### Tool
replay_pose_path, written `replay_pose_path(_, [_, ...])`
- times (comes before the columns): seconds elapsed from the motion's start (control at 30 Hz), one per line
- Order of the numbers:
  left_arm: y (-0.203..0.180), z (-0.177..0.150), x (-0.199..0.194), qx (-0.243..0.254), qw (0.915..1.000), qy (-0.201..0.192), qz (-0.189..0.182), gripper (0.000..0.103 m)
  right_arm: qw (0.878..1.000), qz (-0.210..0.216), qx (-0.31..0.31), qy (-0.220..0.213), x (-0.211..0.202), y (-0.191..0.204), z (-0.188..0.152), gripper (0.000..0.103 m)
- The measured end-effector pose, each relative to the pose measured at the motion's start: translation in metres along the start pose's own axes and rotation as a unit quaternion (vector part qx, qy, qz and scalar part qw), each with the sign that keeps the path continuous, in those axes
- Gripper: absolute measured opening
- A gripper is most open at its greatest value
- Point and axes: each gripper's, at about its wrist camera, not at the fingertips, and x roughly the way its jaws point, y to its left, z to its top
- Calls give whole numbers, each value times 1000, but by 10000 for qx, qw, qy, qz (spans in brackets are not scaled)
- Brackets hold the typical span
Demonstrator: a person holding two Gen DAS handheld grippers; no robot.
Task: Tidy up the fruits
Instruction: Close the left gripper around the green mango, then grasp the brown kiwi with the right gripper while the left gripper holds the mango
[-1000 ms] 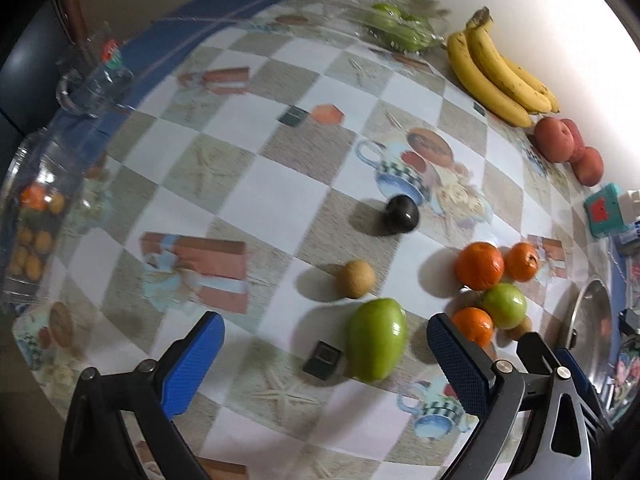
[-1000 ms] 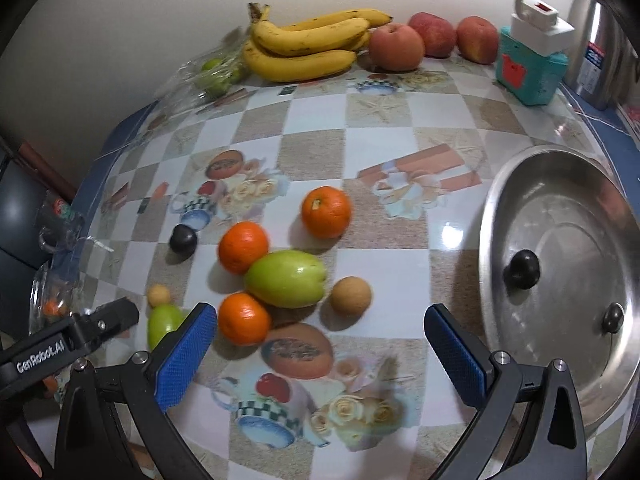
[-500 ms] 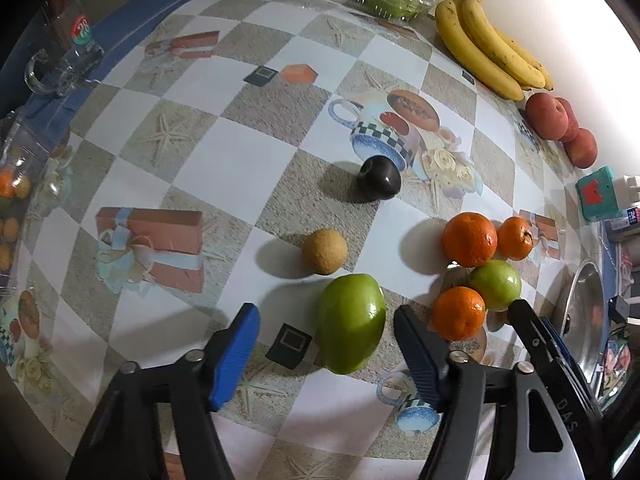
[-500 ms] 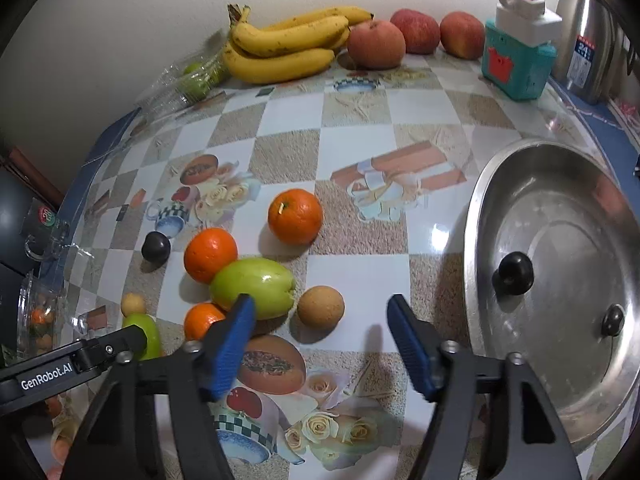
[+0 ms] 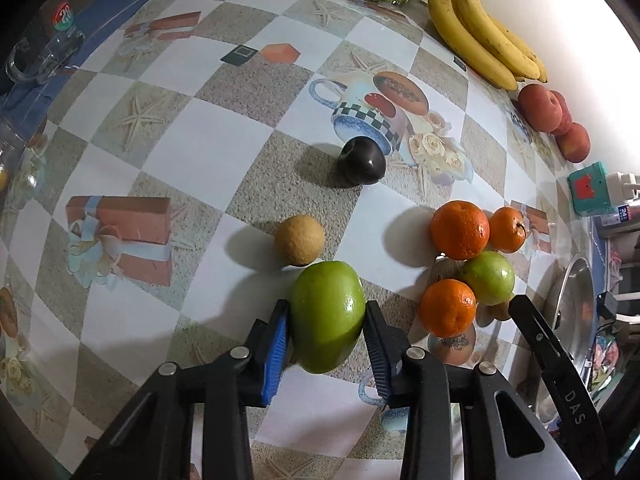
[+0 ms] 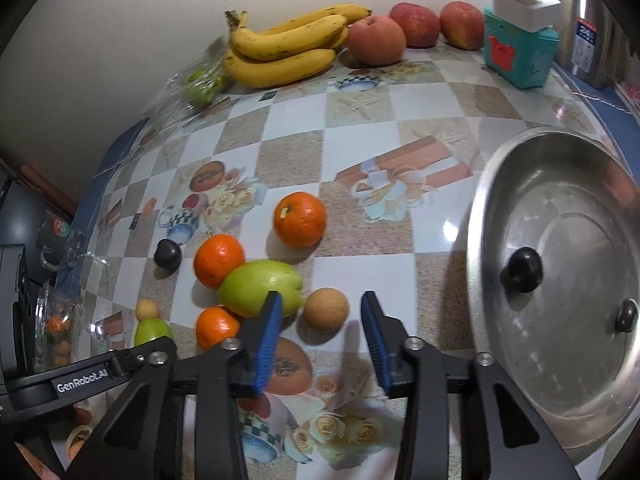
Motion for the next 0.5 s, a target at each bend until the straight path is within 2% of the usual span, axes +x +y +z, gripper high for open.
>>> replay_pose_path(0.23, [0,1,0,7,10000,0,16,39,9998,21,138,164,9,-5,-2,36])
replay_pose_path(0.5, [-1,1,0,21,10000,-10,51,39,9998,57,188,95,10,-6,0,30])
